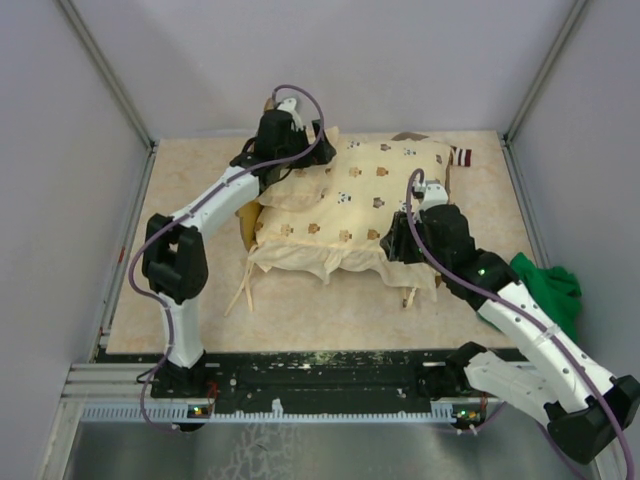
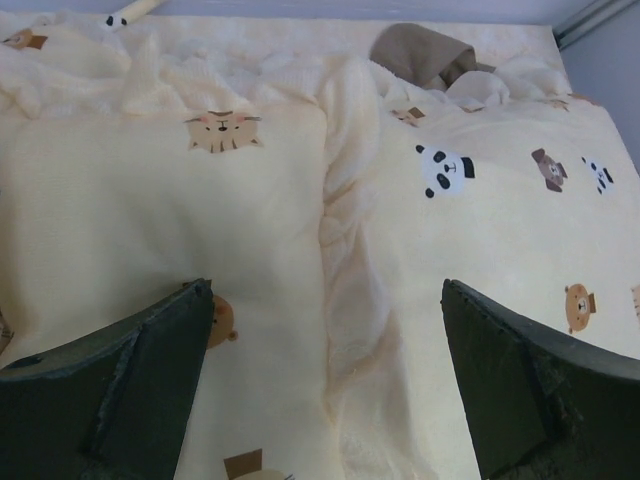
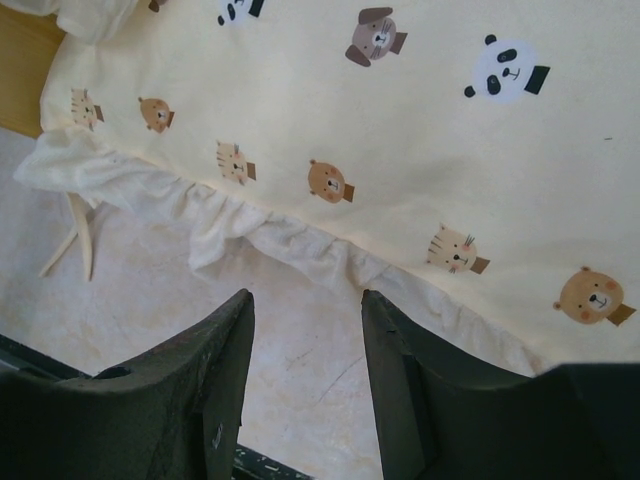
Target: Set up the pet bed
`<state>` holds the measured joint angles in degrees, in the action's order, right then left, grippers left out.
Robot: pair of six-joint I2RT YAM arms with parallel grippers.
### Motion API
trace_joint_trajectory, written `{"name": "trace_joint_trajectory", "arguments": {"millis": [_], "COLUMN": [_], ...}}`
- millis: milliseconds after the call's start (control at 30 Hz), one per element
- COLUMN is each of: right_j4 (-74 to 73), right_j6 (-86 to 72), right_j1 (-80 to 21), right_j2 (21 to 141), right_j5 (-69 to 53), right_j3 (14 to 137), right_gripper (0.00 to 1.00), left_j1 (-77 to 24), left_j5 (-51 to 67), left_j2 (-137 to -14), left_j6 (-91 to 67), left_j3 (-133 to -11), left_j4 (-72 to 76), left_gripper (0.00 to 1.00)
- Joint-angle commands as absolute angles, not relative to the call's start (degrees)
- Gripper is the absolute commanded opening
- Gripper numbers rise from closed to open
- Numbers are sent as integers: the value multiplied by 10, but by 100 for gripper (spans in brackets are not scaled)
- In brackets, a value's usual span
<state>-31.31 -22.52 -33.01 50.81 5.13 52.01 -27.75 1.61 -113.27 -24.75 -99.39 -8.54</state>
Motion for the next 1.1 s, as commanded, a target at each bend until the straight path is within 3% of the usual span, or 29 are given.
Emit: {"name": "trace_joint_trajectory", "arguments": {"millis": [0,167,233,467,833,1067], "right_j4": [-288,-297,-300,-307,-328,-305], "right_j6": [-216,-227,-232,-249,-268,-297], "right_j1": [-335,-335,-335,-335,-335,-335], "right_j2": [509,501,492,444,384,332], "right_j5": [63,73,75,100,109,68], "right_j3": [522,527,527,532,550,519], "right_gripper": [48,51,62,77,81,82], "left_j1": [-273,-274,-274,-273,-273,-273], "left_j5": [54,70,69,86,100,143], "left_j2": [-1126,-1104,-1083,-942,-663,-480], "left_j6": [-240,-235,-231,-215,-146,-171], "left_j3": [-1003,-1053,-1063,-951,-777,-636], "left_j4": [-74,-122,-145,-156,-242,-206], "left_gripper": [100,100,100,100,100,100]}}
